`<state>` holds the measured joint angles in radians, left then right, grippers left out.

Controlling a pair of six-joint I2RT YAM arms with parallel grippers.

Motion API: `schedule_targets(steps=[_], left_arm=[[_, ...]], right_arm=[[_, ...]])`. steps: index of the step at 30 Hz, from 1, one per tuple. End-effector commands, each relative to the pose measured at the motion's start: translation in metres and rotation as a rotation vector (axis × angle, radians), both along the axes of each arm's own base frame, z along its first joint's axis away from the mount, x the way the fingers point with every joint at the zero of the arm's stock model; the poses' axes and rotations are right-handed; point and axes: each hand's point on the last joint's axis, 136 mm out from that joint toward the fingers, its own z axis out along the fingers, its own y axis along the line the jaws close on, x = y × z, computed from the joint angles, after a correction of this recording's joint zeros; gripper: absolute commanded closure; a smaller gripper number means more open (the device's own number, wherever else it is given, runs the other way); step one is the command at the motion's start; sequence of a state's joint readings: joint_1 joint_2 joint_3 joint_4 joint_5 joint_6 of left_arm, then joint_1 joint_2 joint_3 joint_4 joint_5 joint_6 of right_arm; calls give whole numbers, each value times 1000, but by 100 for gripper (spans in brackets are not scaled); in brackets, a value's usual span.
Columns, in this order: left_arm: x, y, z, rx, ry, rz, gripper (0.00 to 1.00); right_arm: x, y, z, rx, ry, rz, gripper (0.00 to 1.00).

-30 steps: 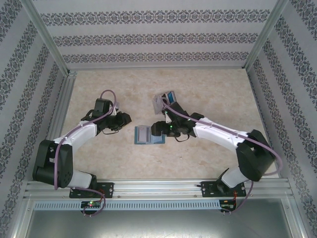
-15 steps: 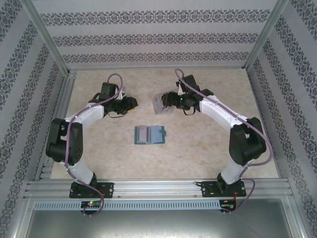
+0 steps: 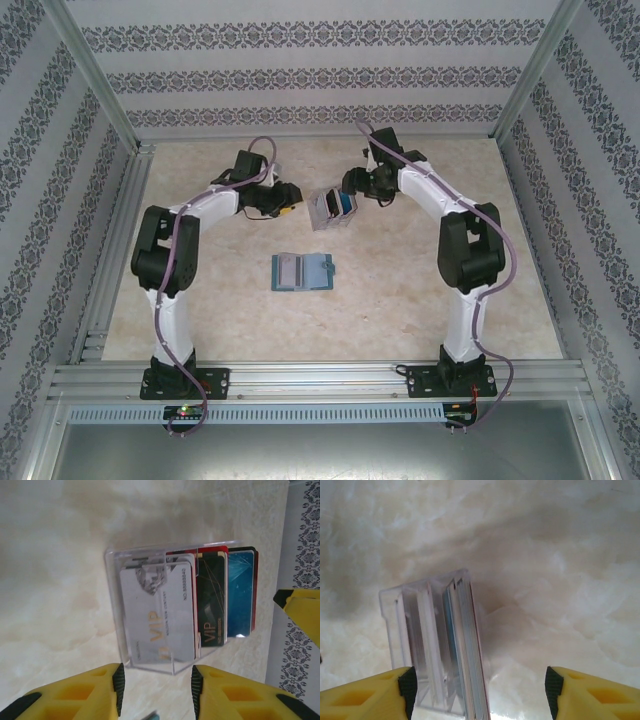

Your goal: Put the credit cards into the card holder

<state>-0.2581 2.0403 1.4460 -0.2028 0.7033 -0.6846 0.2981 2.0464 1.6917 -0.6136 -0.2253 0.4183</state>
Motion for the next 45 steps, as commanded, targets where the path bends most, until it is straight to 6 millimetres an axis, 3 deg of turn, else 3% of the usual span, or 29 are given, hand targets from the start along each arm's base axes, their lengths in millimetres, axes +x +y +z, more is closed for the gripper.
schedule_targets(steps=[1, 8, 15, 23, 27, 38, 45], left_arm=[[-7, -18, -15, 10, 58, -66, 57], [-5, -36, -35, 9, 102, -108, 57], [-5, -45, -42, 6, 113, -123, 57], [-8, -54, -43, 4, 115, -142, 57], [-10, -54, -44, 5, 119, -147, 57], [-9, -55, -42, 4, 117, -145, 57], [-10, -55, -42, 4, 117, -146, 57]], right_arm=[[-1, 21, -5, 62, 53, 73, 31], [3, 46, -1, 107, 47, 111, 34], [-1, 55, 5, 128, 46, 131, 36], [-1, 54, -18, 62, 98, 134, 35], [-3, 59, -20, 58, 103, 149, 35], [-5, 59, 22, 76, 18, 152, 36], [-8, 56, 26, 79, 10, 148, 37]])
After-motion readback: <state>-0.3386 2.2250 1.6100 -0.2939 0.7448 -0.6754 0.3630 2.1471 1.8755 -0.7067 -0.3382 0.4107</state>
